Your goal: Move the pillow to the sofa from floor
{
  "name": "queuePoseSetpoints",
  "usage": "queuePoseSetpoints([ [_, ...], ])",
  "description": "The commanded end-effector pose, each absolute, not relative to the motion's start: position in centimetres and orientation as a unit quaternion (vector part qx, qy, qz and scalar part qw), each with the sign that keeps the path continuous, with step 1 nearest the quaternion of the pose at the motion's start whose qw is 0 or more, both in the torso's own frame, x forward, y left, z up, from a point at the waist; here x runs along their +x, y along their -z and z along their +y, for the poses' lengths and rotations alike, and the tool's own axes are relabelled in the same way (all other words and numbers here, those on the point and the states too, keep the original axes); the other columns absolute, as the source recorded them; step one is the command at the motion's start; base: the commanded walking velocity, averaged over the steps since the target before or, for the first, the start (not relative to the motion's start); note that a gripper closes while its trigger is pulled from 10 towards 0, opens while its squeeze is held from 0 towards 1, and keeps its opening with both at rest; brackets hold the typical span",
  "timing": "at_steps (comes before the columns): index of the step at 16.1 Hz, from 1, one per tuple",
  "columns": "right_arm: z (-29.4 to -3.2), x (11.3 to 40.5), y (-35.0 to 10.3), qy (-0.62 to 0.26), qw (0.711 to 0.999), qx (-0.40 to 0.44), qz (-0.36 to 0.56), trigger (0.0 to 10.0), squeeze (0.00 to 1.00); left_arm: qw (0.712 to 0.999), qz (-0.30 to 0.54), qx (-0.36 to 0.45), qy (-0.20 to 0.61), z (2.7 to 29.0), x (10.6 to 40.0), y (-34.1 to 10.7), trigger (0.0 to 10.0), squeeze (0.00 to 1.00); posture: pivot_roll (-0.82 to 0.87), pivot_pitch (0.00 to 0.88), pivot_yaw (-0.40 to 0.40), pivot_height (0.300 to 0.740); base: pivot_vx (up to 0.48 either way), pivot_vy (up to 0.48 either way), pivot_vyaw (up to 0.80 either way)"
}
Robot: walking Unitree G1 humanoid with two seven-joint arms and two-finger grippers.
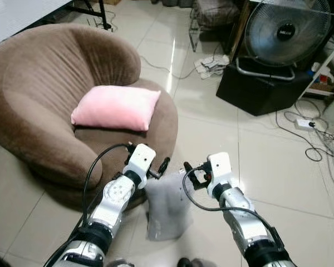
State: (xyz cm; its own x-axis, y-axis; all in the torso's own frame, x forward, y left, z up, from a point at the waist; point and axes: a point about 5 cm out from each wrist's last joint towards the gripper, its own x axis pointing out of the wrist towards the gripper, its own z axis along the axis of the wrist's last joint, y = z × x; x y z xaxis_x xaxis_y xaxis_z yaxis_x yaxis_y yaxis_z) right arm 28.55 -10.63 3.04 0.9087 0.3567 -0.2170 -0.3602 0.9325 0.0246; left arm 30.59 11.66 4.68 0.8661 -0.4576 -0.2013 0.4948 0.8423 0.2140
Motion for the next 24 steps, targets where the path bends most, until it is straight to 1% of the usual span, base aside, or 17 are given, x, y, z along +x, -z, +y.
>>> queuePoseSetpoints([
  [1,-10.8,28.7,-3.2,-0.183,0.977,-0.018,0.104,10.0,0.33,0.955,0.071,0.128,0.257,11.4,30.7,-4.9,10.0,1.0,-0.03,0.11,-0.069,0.74,0.48,0.0,0.0],
  [3,-10.6,28.7,-3.4,-0.19,0.977,-0.021,0.094,10.0,0.35,0.951,0.07,0.14,0.266,11.1,30.6,-4.8,10.0,1.0,-0.03,0.11,-0.067,0.74,0.474,0.0,0.0],
  [4,-10.5,28.6,-3.4,-0.193,0.976,-0.017,0.096,10.0,0.33,0.946,0.073,0.146,0.28,11.0,30.4,-4.7,10.0,1.0,-0.03,0.114,-0.064,0.74,0.458,0.0,0.0],
  [6,-10.4,28.5,-3.3,-0.197,0.975,-0.014,0.098,10.0,0.32,0.941,0.084,0.176,0.278,11.1,30.4,-4.3,10.0,1.0,-0.04,0.115,-0.061,0.74,0.442,0.0,0.0],
  [7,-10.4,28.4,-3.1,-0.196,0.975,-0.018,0.101,10.0,0.32,0.947,0.082,0.157,0.268,11.3,30.6,-4.5,10.0,0.0,-0.04,0.117,-0.059,0.74,0.0,0.0,0.0],
  [16,-10.3,28.3,-3.3,-0.194,0.976,-0.018,0.092,10.0,0.32,0.954,0.08,0.15,0.248,12.2,31.2,-5.1,10.0,0.0,-0.04,0.129,-0.052,0.74,0.0,0.0,0.0],
  [24,-10.2,28.3,-3.3,-0.198,0.976,-0.021,0.092,10.0,0.33,0.952,0.076,0.147,0.256,11.7,31.1,-5.1,10.0,0.0,-0.05,0.133,-0.05,0.74,0.0,0.0,0.0],
])
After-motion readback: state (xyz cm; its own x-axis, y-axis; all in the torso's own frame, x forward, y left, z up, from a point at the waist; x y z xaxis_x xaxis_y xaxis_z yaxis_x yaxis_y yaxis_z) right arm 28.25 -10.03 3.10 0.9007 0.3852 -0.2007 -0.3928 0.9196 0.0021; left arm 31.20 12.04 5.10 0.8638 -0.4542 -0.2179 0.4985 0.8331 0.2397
